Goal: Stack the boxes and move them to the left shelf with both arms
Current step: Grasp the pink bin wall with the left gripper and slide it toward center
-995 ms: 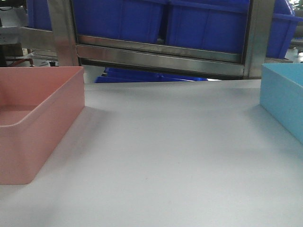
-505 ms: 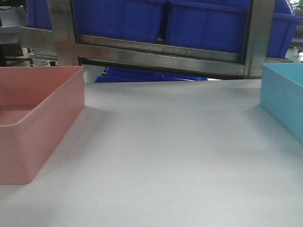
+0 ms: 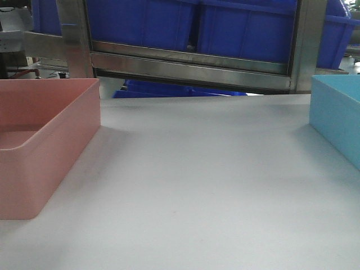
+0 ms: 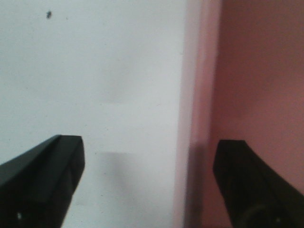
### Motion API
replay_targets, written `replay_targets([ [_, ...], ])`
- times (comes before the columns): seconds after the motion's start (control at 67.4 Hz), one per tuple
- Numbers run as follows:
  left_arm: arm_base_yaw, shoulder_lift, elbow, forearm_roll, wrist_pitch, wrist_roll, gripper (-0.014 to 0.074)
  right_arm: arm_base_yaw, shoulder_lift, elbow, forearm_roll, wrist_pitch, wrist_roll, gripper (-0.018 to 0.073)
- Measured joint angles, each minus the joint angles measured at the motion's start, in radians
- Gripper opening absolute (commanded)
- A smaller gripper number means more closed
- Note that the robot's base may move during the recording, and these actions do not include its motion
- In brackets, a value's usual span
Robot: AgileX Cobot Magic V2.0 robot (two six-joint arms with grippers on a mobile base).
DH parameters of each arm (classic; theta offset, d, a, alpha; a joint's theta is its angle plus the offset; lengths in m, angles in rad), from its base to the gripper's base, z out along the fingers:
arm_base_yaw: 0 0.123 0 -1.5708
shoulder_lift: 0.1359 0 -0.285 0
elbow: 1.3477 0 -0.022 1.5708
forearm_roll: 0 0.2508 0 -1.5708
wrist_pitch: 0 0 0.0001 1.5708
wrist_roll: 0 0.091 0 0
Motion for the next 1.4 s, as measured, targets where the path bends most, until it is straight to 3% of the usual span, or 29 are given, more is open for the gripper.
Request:
replay_targets([
  [0.148,0.0,0.001,0.0,-0.013,0.004,0.0,-0.0019,0.0,0.0,0.0,0.0,0.0,0.0,0.0055],
  [0.49,0.002,0.002,-0.012,-0.024,0.035,0.006,-0.0003,0.0,0.0,0.0,-0.002,0.0,0.0,0.0055],
  [0.698,-0.012,-0.048,-0.075,-0.052,0.146,-0.091,-0.0003,0.0,0.0,0.0,-0.002,0.0,0.0,0.0055],
  [0.861,-0.079,-0.144,-0.104,-0.057,0.225,-0.257,-0.0003,0.0,0.0,0.0,-0.002,0.0,0.0,0.0055],
  [1.01,-0.176,-0.22,-0.107,-0.092,0.219,-0.457,-0.0002,0.0,0.0,0.0,-0.002,0.0,0.0,0.0055],
  [1.262,-0.389,-0.243,-0.106,-0.092,0.164,-0.686,-0.0002,0.0,0.0,0.0,-0.002,0.0,0.0,0.0055],
  [1.396,-0.501,-0.243,-0.103,-0.055,0.12,-0.828,-0.0003,0.0,0.0,0.0,-0.002,0.0,0.0,0.0055],
])
